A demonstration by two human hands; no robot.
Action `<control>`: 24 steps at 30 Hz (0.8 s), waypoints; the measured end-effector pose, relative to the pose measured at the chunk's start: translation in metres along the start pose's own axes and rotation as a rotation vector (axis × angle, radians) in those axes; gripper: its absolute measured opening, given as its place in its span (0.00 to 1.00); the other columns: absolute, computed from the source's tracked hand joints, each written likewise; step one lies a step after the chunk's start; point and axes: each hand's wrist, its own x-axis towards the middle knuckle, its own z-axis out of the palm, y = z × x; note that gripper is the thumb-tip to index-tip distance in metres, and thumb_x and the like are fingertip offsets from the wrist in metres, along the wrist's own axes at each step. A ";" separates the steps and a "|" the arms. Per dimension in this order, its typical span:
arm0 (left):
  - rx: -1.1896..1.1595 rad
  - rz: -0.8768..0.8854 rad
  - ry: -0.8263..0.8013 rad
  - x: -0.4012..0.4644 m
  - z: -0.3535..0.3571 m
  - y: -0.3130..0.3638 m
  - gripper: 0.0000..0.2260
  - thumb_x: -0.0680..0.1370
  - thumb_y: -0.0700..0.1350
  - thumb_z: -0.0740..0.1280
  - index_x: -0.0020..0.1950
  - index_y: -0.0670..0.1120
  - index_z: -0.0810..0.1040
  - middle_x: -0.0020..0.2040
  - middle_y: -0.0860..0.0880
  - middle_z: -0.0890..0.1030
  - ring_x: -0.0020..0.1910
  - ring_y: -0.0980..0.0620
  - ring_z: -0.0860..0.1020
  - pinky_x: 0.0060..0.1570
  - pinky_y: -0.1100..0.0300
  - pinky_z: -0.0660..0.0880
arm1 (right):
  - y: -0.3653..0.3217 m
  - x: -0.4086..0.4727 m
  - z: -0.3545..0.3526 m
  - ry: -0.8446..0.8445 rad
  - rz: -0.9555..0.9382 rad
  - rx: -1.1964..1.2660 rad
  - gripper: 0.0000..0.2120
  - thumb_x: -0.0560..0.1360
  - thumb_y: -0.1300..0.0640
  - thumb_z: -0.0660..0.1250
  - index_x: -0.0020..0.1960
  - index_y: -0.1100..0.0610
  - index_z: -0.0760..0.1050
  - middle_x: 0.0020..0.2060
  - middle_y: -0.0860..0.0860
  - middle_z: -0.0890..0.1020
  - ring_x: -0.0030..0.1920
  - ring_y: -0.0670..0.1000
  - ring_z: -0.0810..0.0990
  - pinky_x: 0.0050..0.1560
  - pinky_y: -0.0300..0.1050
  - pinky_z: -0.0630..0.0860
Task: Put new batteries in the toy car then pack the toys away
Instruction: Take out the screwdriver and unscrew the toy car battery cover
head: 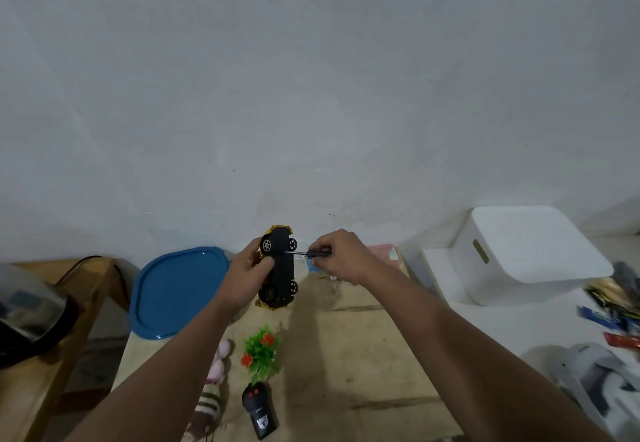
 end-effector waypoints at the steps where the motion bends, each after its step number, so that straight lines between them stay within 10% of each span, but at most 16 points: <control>1: -0.002 0.003 0.005 0.000 0.001 0.000 0.17 0.82 0.41 0.64 0.69 0.55 0.78 0.51 0.47 0.86 0.48 0.51 0.84 0.44 0.60 0.81 | -0.002 0.000 0.000 -0.008 0.016 0.014 0.08 0.76 0.56 0.72 0.53 0.57 0.86 0.41 0.50 0.84 0.29 0.39 0.77 0.32 0.34 0.73; 7: -0.012 -0.033 -0.045 0.001 0.005 -0.001 0.18 0.84 0.39 0.62 0.69 0.56 0.78 0.53 0.46 0.86 0.52 0.48 0.85 0.47 0.56 0.82 | -0.015 0.002 -0.002 0.056 0.211 -0.011 0.25 0.77 0.46 0.61 0.26 0.58 0.63 0.25 0.56 0.74 0.26 0.54 0.70 0.32 0.43 0.67; 24: -0.041 -0.098 -0.065 -0.003 0.019 -0.009 0.16 0.85 0.40 0.62 0.64 0.58 0.80 0.55 0.43 0.86 0.55 0.45 0.85 0.47 0.55 0.83 | -0.015 0.000 -0.021 -0.150 0.229 -0.190 0.21 0.74 0.45 0.69 0.45 0.66 0.80 0.36 0.60 0.81 0.32 0.54 0.76 0.35 0.45 0.71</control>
